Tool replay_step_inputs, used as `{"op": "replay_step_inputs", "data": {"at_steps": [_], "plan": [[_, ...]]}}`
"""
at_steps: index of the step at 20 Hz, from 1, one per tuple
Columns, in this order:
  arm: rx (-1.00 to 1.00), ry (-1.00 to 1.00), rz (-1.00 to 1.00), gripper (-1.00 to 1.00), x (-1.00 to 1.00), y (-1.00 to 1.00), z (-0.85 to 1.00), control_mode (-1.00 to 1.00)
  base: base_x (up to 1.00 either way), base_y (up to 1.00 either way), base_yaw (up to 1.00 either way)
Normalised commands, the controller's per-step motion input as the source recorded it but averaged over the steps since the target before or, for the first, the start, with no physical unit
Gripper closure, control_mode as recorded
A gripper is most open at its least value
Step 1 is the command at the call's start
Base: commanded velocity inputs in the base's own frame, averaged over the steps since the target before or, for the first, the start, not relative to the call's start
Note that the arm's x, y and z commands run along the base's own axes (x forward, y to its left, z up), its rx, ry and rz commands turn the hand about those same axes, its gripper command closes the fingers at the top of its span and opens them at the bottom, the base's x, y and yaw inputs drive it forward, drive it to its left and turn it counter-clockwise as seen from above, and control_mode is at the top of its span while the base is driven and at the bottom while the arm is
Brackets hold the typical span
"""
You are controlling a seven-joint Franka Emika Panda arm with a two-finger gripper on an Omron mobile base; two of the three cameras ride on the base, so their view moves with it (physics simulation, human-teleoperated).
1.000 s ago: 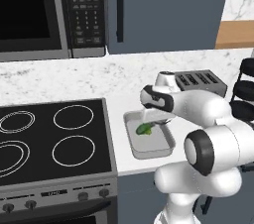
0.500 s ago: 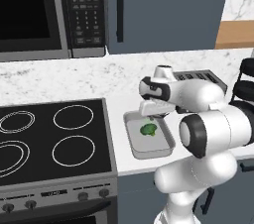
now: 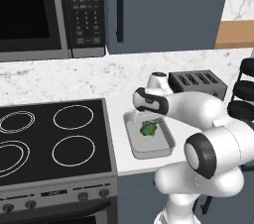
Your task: Place one broccoli and one fish in each tupperware on the nearby counter, to pack two identical lunches.
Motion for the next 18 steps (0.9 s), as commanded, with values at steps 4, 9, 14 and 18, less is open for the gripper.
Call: {"op": "replay_step_inputs", "data": {"at_steps": [4, 9, 14, 18], "plan": [[-0.03, 0.00, 0.06, 1.00, 0.16, 0.18, -0.36, -1.00, 0.00, 0.00, 0.00], [0.00, 0.00, 0.00, 1.00, -0.10, -0.13, -0.14, -1.00, 0.00, 0.00, 0.00], [0.00, 0.00, 0.00, 1.00, -0.37, -0.02, -0.34, -1.00, 0.00, 0.00, 0.00], [0.00, 0.00, 0.00, 1.00, -0.04, 0.00, -0.39, -1.00, 0.00, 0.00, 0.00]]}}
